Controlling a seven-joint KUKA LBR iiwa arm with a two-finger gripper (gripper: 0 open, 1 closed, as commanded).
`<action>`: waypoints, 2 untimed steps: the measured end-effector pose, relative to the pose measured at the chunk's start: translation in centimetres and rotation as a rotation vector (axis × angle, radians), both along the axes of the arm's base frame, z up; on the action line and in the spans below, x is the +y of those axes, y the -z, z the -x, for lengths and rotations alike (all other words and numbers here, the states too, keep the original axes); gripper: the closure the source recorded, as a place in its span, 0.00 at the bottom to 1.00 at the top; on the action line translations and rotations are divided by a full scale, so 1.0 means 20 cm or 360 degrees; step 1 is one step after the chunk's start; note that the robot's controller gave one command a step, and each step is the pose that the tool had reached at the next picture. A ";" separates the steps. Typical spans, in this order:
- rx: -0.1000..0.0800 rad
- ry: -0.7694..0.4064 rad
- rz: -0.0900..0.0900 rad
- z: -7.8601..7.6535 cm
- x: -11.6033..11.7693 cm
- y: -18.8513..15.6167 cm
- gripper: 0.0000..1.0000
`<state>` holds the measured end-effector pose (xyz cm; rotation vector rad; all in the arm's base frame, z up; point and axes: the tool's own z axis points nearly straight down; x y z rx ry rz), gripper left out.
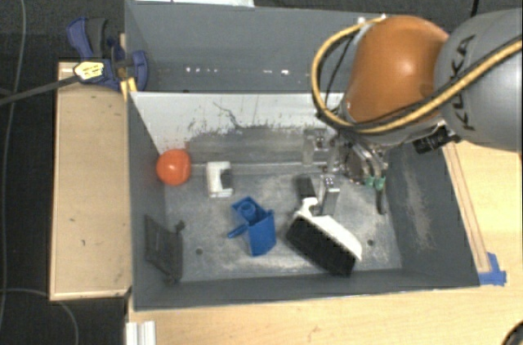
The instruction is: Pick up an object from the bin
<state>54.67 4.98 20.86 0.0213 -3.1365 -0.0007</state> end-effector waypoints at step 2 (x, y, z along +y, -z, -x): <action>-0.0017 0.0119 -0.0002 0.07 -0.07 0.20 0.00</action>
Offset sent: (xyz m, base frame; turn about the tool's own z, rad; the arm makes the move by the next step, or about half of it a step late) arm -0.0333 -0.0328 -0.0941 0.1529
